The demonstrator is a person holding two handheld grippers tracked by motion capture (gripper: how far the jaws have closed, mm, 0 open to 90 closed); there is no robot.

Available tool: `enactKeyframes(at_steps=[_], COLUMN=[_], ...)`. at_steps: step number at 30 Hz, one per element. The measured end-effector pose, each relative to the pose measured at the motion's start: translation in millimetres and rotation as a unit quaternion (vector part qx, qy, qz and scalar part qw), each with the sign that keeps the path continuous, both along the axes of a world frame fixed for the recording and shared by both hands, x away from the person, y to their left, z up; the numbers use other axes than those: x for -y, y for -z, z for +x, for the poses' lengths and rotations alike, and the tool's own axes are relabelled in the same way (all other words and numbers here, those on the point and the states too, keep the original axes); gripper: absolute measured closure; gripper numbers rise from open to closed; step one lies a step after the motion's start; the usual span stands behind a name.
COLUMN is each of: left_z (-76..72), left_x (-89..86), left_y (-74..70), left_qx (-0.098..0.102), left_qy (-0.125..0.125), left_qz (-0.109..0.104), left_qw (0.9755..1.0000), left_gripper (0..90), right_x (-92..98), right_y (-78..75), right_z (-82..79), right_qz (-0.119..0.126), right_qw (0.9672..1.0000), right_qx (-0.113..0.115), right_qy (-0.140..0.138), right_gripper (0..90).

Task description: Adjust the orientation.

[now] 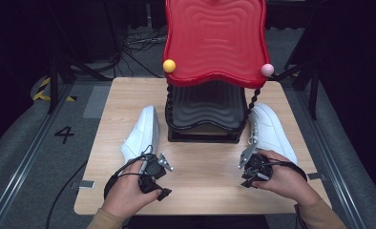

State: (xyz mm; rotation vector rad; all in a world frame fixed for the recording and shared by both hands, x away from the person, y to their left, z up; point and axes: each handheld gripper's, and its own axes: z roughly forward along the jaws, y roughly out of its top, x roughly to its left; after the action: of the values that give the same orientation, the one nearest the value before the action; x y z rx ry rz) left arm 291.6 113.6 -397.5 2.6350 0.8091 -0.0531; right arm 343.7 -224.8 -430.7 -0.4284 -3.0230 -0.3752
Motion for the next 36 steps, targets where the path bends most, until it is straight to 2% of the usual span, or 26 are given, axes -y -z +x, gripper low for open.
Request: enactKeyframes(at_steps=[3, 7, 10, 16, 18, 28, 32, 33, 36], left_z=[-0.2, -0.6, -0.9, -0.4, -0.3, 12.4, 17.6, 19.2, 22.3], left_x=[-0.9, -4.3, -12.0, -25.9, -28.4, -56.9, -60.8, -61.3, -61.3], left_y=[-1.8, -10.7, -18.5, -24.4, -25.8, -30.1, -26.7, -25.6, -22.5], left_qx=[0.002, 0.017, 0.028, 0.032, 0.034, 0.038, 0.033, 0.03, 0.027], left_qy=[0.0, -0.001, -0.002, -0.005, -0.01, -0.044, -0.047, -0.045, -0.045], left_qz=[-0.005, -0.021, -0.027, -0.02, -0.024, -0.033, -0.034, -0.033, -0.033], left_qw=[1.0, 0.9996, 0.9992, 0.9993, 0.9991, 0.9978, 0.9978, 0.998, 0.9981], left_gripper=[42.6, 46.5, 58.4, 82.3, 89.5, 89.9, 89.9, 89.9, 89.8], right_x=[0.6, 1.5, 3.3, 6.7, 8.4, 17.6, 20.8, 20.8, 21.9], right_y=[0.4, 1.3, 1.3, 1.9, 2.2, 3.4, 4.5, 4.5, 4.6], right_z=[-0.1, -1.0, -1.2, -3.3, -3.2, -8.4, -8.5, -10.2, -11.4], right_qz=[-0.001, -0.002, -0.002, -0.003, -0.008, -0.005, -0.008, -0.007, -0.007], right_qw=[1.0, 1.0, 1.0, 1.0, 1.0, 0.9998, 0.9999, 0.9997, 0.9996], right_qx=[-0.001, -0.002, -0.002, -0.002, 0.001, -0.006, -0.002, -0.006, -0.008], right_qy=[-0.002, -0.001, -0.002, 0.002, -0.001, 0.019, 0.012, 0.021, 0.025], right_gripper=[67.9, 67.8, 67.8, 67.8, 67.8, 67.4, 67.2, 67.2, 66.8])
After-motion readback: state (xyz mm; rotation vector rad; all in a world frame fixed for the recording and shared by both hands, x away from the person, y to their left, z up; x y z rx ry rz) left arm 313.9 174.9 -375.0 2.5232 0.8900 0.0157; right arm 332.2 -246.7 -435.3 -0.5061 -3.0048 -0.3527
